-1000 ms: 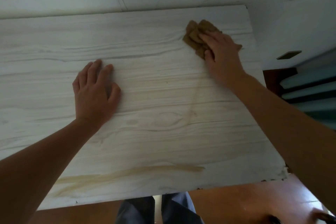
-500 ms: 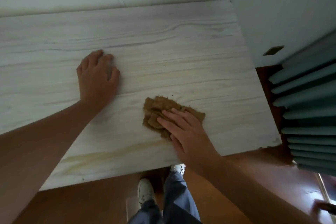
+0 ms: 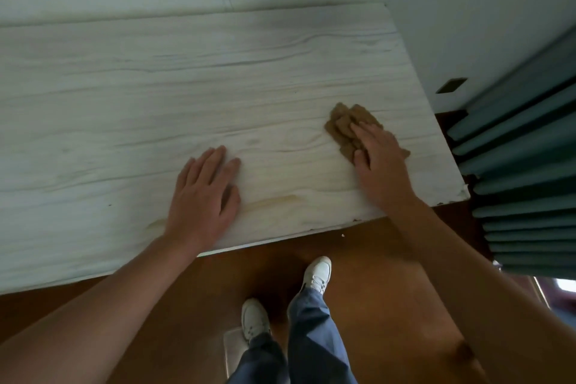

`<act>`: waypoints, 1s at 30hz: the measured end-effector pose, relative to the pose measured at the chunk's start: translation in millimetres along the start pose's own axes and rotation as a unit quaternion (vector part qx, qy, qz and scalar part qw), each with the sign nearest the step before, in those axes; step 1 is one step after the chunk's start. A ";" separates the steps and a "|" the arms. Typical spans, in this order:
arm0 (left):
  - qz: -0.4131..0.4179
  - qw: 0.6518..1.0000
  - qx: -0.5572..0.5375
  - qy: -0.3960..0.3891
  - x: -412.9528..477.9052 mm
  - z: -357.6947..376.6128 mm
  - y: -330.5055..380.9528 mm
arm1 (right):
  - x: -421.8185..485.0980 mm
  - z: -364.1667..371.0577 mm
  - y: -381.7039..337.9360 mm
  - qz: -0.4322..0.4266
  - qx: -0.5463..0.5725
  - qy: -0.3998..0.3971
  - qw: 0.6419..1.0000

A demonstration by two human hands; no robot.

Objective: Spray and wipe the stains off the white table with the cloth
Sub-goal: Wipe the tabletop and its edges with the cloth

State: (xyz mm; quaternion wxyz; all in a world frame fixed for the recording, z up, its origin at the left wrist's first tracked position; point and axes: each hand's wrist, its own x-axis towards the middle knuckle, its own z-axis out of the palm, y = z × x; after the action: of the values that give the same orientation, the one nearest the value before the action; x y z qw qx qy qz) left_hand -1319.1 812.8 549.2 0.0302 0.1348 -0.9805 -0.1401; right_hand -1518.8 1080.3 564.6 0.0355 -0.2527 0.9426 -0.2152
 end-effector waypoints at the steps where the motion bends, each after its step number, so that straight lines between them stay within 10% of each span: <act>1: 0.000 1.000 -0.007 0.005 -0.4 0.6 -0.7 | 2.6 -0.2 1.2 0.031 -0.001 0.009 0.999; 7: -0.004 0.999 -0.036 0.027 -2.1 0.9 -0.1 | -17.7 23.9 -50.5 0.088 -0.003 0.025 0.996; 16: 0.005 0.999 -0.037 0.035 -3.9 1.1 -2.3 | -99.7 41.0 -96.9 -0.134 0.005 -0.111 0.985; 23: 0.005 0.999 -0.031 0.042 -2.4 2.2 -2.0 | -66.1 -1.6 -19.1 0.003 -0.013 -0.063 0.998; 30: -0.003 0.999 -0.032 0.044 -3.0 1.5 -0.1 | -14.0 40.6 -91.0 0.091 0.017 -0.006 0.996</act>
State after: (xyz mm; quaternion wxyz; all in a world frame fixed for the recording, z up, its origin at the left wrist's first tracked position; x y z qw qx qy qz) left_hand -1316.3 813.9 547.6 0.0773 0.1422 -0.9728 -0.1659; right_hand -1457.5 1000.4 565.9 0.0648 -0.1666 0.9578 -0.2252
